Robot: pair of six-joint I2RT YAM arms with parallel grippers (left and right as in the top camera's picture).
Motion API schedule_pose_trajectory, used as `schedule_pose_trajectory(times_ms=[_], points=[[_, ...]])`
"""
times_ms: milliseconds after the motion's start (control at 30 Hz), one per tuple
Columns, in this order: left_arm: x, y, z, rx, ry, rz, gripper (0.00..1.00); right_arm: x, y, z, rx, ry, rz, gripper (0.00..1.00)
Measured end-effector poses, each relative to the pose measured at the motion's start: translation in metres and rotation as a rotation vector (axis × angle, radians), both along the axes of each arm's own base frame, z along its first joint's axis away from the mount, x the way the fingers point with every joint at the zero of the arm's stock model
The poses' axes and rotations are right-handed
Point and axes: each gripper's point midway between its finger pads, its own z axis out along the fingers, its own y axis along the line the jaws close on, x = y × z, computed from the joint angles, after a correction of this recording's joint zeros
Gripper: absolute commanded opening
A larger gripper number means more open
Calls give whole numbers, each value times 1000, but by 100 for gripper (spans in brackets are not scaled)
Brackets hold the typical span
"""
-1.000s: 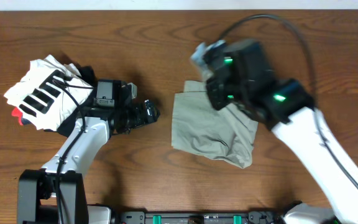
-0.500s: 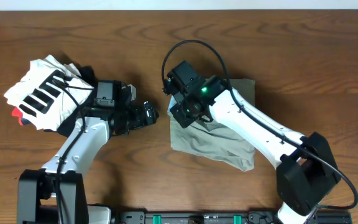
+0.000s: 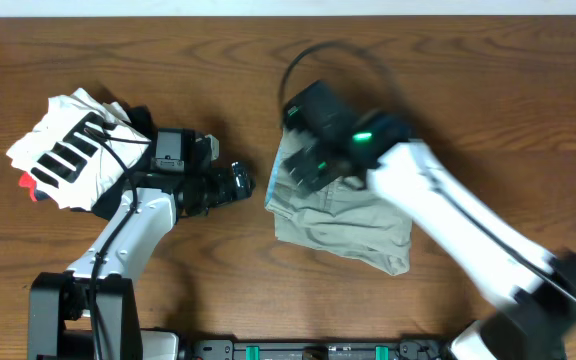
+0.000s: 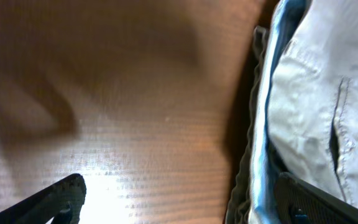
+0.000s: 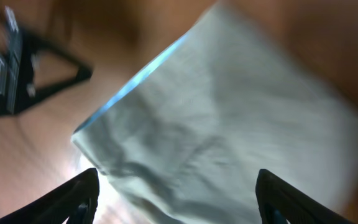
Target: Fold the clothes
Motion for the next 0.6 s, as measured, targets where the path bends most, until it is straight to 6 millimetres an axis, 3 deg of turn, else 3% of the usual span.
schedule_pose_trajectory(times_ms=[67,133,200,300,433,600], points=[[6,-1,3,-3,-28,0,98,7,-29,37,41,-71,-83,52],[14,-2,7,-10,-69,-2,98,7,-63,61,72,-93,-174,20],[19,-4,12,-24,-95,-7,98,3,-84,64,84,-60,-227,10],[28,-13,28,-53,-146,-30,98,-5,-99,42,89,57,-270,10],[36,-43,54,-79,-240,-125,98,-21,-103,-17,62,225,-281,10],[5,-86,50,-71,-200,-283,98,-53,-103,-83,48,389,-290,12]])
